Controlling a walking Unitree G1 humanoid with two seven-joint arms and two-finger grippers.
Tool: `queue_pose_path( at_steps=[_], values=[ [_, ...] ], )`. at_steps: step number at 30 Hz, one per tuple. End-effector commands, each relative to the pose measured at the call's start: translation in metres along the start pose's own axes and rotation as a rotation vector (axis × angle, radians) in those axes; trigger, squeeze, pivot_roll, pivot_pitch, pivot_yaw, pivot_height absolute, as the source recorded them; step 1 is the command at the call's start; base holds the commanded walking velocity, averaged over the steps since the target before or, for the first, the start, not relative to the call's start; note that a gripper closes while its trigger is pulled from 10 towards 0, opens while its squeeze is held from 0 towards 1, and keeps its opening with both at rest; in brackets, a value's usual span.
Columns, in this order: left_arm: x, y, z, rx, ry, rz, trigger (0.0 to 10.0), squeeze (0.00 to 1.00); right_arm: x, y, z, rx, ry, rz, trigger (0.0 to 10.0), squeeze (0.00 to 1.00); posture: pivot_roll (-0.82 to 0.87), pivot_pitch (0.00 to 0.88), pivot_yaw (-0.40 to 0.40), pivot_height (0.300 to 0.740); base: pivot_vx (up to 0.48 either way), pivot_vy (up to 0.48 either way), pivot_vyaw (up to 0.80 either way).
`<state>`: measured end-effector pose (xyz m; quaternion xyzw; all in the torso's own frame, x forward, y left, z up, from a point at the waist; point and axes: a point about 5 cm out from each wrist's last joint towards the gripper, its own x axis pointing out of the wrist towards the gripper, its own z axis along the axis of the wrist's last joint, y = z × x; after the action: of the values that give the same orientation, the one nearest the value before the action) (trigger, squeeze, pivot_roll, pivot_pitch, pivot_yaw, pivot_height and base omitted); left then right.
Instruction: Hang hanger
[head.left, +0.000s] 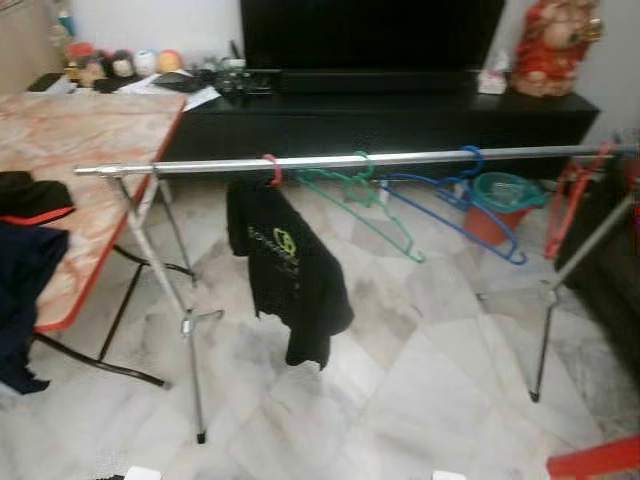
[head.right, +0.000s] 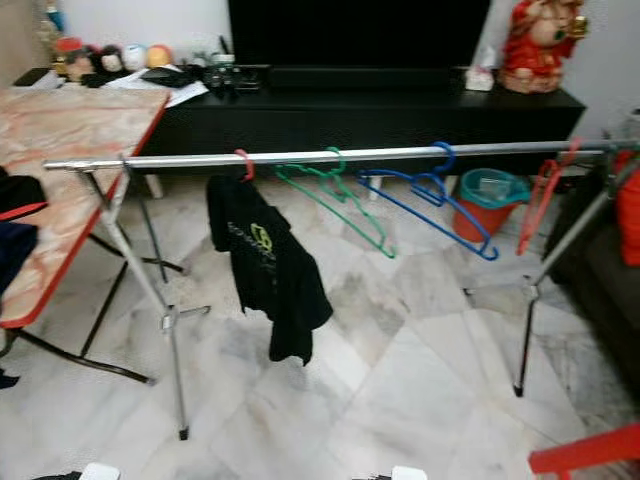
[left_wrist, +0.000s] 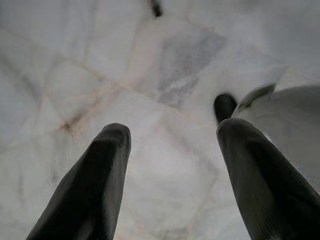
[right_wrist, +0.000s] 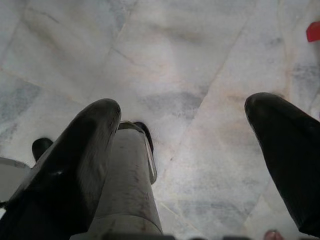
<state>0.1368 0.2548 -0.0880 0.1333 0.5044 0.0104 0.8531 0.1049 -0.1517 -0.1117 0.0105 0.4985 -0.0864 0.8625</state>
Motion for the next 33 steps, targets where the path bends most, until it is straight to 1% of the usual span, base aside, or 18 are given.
queue_pose_path(
  at_steps=[1, 3, 8, 14, 17, 19, 21, 23, 26, 33],
  values=[
    [0.003, -0.003, 0.011, 0.028, -0.016, -0.005, 10.0, 0.00, -0.006, 0.003, -0.023, 0.006, 0.094, 0.019, 10.0, 0.00, -0.05, 0.000, 0.014, 0.740, 0.000, 0.000, -0.67],
    [0.004, -0.005, 0.018, 0.028, -0.036, -0.006, 10.0, 0.00, -0.005, -0.001, -0.020, 0.010, 0.085, 0.011, 10.0, 0.00, -0.05, 0.000, 0.011, 0.740, 0.000, 0.000, -0.67],
    [0.004, -0.005, 0.022, 0.015, -0.052, -0.006, 10.0, 0.00, -0.005, -0.002, -0.020, 0.008, 0.082, 0.004, 10.0, 0.00, -0.05, 0.000, 0.010, 0.740, 0.000, -0.096, -0.66],
    [0.004, -0.006, 0.023, 0.050, -0.052, 0.000, 10.0, 0.00, -0.004, -0.003, -0.019, 0.005, 0.081, 0.006, 10.0, 0.00, -0.05, 0.000, 0.007, 0.740, 0.000, -0.056, -0.66],
    [0.004, -0.005, 0.023, 0.044, -0.053, 0.002, 10.0, 0.00, -0.004, -0.004, -0.019, 0.007, 0.079, 0.004, 10.0, 0.00, -0.05, 0.000, 0.006, 0.740, 0.000, -0.400, -0.67],
    [0.004, -0.005, 0.023, 0.024, -0.053, 0.003, 10.0, 0.00, -0.004, -0.004, -0.018, 0.008, 0.077, 0.002, 10.0, 0.00, -0.05, 0.000, 0.007, 0.740, 0.000, 0.000, -0.67],
    [0.005, -0.005, 0.023, 0.036, -0.053, 0.004, 10.0, 0.00, -0.004, -0.004, -0.018, 0.010, 0.077, 0.001, 10.0, 0.00, -0.05, 0.000, 0.007, 0.740, 0.000, 0.000, -0.66],
    [0.005, -0.006, 0.023, 0.049, -0.052, 0.005, 10.0, 0.00, -0.004, -0.004, -0.018, 0.011, 0.077, 0.000, 10.0, 0.00, -0.05, 0.000, 0.007, 0.740, 0.000, -0.358, -0.67],
    [0.005, -0.007, 0.023, 0.042, -0.054, 0.005, 10.0, 0.00, -0.003, -0.005, -0.017, 0.013, 0.075, -0.001, 10.0, 0.00, -0.05, 0.000, 0.008, 0.740, 0.000, -0.450, -0.67],
    [0.005, -0.008, 0.025, 0.045, -0.056, 0.004, 10.0, 0.00, -0.003, -0.005, -0.015, 0.012, 0.069, 0.000, 10.0, 0.00, -0.04, 0.000, 0.005, 0.740, 0.000, 0.000, -0.66]
  ],
)
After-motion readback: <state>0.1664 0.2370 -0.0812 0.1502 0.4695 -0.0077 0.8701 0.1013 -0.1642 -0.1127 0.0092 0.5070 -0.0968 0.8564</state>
